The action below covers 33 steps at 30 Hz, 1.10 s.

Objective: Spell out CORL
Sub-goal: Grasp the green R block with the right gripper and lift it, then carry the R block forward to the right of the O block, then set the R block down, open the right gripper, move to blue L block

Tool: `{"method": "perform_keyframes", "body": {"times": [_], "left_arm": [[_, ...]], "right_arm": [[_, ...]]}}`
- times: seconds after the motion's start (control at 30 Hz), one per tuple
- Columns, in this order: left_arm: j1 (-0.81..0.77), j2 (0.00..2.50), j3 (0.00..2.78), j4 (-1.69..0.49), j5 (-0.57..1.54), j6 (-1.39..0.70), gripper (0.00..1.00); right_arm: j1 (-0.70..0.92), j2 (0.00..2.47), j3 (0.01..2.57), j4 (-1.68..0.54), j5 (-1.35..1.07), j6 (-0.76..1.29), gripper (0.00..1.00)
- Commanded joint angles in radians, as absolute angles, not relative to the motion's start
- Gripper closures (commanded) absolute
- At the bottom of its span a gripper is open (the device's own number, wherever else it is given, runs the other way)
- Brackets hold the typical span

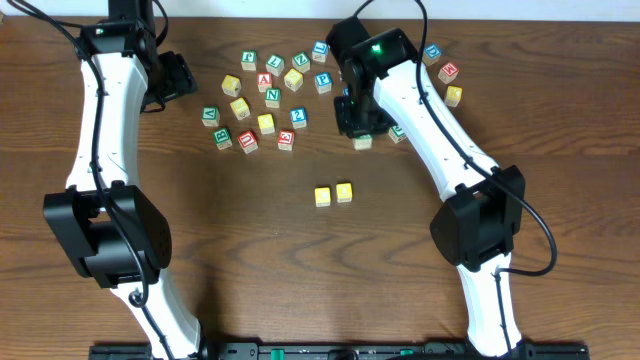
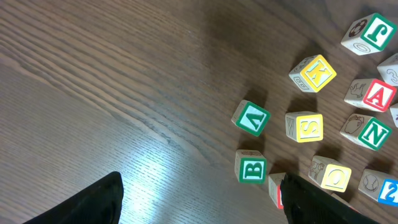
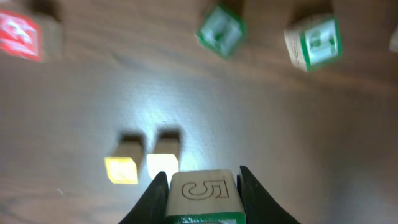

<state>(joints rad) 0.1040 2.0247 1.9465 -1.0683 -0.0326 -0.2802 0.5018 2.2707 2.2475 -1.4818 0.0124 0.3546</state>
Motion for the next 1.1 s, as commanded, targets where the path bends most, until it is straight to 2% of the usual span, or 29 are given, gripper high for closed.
{"method": "perform_keyframes", "body": {"times": [0.0,0.3,0.73,0.93,1.07], "left_arm": [[0.104,2.024,1.981,-1.072,-0.046,-0.263,0.2],[0.104,2.024,1.981,-1.072,-0.046,-0.263,0.2],[0.104,2.024,1.981,-1.072,-0.045,-0.263,0.2],[0.104,2.024,1.981,-1.072,-0.046,-0.263,0.2],[0.104,2.024,1.981,-1.072,-0.045,-0.263,0.2]], "right_arm": [[0.515,2.275,2.159,-1.501,0.023,0.344,0.8],[0.532,2.275,1.9,-1.319,0.023,0.414,0.8],[0.534,2.276,1.835,-1.214,0.024,0.434,0.76],[0.542,2.276,1.835,-1.217,0.024,0.434,0.68],[0.546,2.276,1.835,-1.219,0.024,0.434,0.66]]}}
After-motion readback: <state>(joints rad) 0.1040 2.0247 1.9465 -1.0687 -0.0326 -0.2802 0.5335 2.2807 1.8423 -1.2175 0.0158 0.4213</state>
